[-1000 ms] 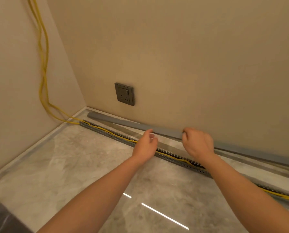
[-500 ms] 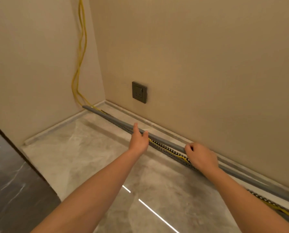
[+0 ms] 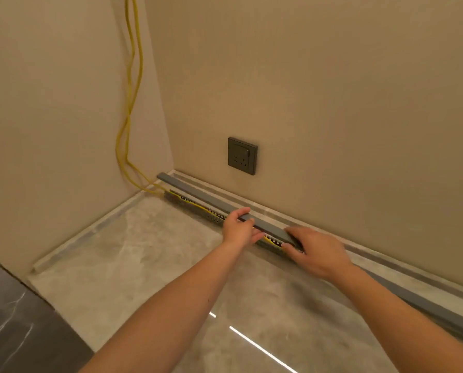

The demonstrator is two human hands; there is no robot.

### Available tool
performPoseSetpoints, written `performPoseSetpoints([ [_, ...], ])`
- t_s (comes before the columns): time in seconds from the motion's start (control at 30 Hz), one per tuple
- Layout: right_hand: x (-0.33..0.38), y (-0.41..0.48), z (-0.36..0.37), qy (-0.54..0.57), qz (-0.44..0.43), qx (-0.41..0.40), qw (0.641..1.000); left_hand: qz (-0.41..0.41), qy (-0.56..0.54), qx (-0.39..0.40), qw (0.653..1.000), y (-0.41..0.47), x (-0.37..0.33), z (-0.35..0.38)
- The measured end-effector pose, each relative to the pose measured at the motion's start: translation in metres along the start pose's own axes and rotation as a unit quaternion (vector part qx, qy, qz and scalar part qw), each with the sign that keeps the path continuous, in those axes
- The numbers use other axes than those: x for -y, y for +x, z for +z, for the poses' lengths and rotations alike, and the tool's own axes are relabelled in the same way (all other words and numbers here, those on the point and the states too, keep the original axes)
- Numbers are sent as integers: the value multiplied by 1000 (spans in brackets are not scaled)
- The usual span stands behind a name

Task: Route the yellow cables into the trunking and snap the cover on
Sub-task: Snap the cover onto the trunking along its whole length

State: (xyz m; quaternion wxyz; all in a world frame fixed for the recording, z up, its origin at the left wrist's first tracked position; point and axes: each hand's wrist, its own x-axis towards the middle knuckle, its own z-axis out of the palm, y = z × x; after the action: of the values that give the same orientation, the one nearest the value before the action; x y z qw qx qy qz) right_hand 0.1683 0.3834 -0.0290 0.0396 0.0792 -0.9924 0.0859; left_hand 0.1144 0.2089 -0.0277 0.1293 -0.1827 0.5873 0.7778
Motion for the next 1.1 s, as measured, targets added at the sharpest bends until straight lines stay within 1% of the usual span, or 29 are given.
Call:
performPoseSetpoints([
  [0.03, 5, 9, 5, -13, -20, 11, 1000, -10, 29, 21, 999, 10, -7, -11],
  [0.07, 8, 16, 9, -22, -24, 25, 999, -6, 82, 34, 996, 22, -13, -24],
  [0.1, 11, 22, 11, -29, -23, 35, 999, 21, 170, 34, 985, 33, -19, -39],
  [0.13, 13, 27, 12, -37, -22, 41, 998, 65, 286, 20, 956, 44, -26, -55],
  [0.17, 15, 31, 14, -50, -21, 47, 997, 116, 406, -8, 906, 54, -32, -72],
  [0.2, 18, 35, 16, -60, -18, 51, 997, 169, 506, -41, 845, 63, -38, -87],
  [0.23, 22, 38, 17, -68, -9, 54, 996, 222, 573, -65, 786, 72, -44, -100],
  [0.3, 24, 43, 20, -82, 9, 65, 995, 308, 654, -81, 687, 91, -55, -119],
  [0.33, 24, 46, 22, -86, 19, 73, 993, 331, 684, -71, 646, 102, -59, -126],
  [0.4, 23, 50, 23, -87, 28, 83, 992, 351, 730, -29, 585, 122, -65, -135],
  [0.47, 20, 49, 24, -92, 31, 86, 992, 356, 758, 4, 547, 140, -66, -138],
  [0.5, 18, 47, 24, -94, 35, 89, 991, 359, 765, 15, 534, 146, -65, -138],
  [0.57, 13, 44, 24, -99, 53, 97, 989, 365, 767, 31, 527, 157, -63, -139],
  [0.67, 12, 42, 21, -108, 85, 119, 983, 374, 757, 58, 533, 165, -63, -139],
  [0.77, 31, 56, 19, -107, 108, 129, 980, 392, 737, 84, 544, 168, -62, -138],
  [0.83, 53, 76, 22, -72, 102, 100, 987, 407, 719, 92, 555, 167, -59, -136],
  [0.9, 79, 104, 29, 5, 118, 70, 991, 414, 707, 97, 565, 169, -58, -137],
  [0.97, 101, 134, 39, 59, 129, 73, 987, 415, 700, 100, 573, 170, -58, -140],
  [1.03, 119, 161, 48, 76, 122, 121, 982, 423, 675, 89, 597, 171, -59, -146],
  [1.1, 135, 182, 58, 86, 114, 160, 977, 414, 635, 81, 647, 170, -62, -152],
])
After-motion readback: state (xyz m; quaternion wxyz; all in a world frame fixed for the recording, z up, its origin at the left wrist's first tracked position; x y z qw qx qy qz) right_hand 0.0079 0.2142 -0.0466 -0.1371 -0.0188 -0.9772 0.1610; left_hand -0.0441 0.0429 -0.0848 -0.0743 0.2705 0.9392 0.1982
